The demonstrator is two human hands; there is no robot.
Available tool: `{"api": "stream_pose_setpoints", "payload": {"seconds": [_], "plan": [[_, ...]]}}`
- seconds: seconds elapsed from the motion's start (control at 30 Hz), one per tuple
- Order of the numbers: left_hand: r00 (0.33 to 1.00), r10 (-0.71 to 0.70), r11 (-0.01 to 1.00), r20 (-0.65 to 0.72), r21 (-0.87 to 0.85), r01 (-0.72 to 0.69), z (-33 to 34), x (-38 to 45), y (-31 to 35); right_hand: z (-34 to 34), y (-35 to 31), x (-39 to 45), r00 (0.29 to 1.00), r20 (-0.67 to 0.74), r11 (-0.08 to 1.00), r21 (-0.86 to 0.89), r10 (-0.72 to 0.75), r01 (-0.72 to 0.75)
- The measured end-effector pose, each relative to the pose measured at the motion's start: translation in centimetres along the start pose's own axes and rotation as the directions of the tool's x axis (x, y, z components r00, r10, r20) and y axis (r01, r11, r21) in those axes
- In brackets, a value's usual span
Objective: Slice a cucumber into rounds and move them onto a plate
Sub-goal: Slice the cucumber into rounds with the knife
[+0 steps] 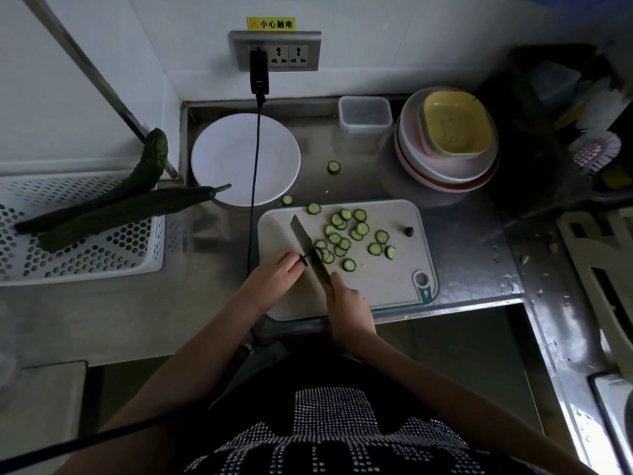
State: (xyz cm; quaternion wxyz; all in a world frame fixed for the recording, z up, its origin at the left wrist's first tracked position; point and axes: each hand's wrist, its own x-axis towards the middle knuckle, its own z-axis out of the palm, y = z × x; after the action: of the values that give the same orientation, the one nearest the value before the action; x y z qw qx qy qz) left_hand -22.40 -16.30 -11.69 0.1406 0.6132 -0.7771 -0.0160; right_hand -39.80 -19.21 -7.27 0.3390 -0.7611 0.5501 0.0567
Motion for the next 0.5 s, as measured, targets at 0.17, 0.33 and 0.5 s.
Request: {"api": "stream_pose_setpoints", "payload": {"seconds": [0.17, 0.33, 0.5], "plan": [[1.0, 0.011, 1.0, 0.005, -0.001, -0.011, -0.3, -0.1, 0.1, -0.2, 0.2, 0.1, 0.994, -0.107, 0.99, 0.139, 0.021, -0.006], [0.998, -0.021, 0.999, 0.058, -0.024, 0.023, 0.0, 0.3, -0.1, -0.6, 1.2, 0.2, 0.979, -0.201, 1.0, 0.021, 0.013, -0.009], [0.997, 0.014, 0.999, -0.073, -0.047, -0.017, -0.6, 1.1, 0.7, -1.3, 1.9, 0.4, 0.959, -0.281, 0.983, -0.179, -0.022, -0.03]]}}
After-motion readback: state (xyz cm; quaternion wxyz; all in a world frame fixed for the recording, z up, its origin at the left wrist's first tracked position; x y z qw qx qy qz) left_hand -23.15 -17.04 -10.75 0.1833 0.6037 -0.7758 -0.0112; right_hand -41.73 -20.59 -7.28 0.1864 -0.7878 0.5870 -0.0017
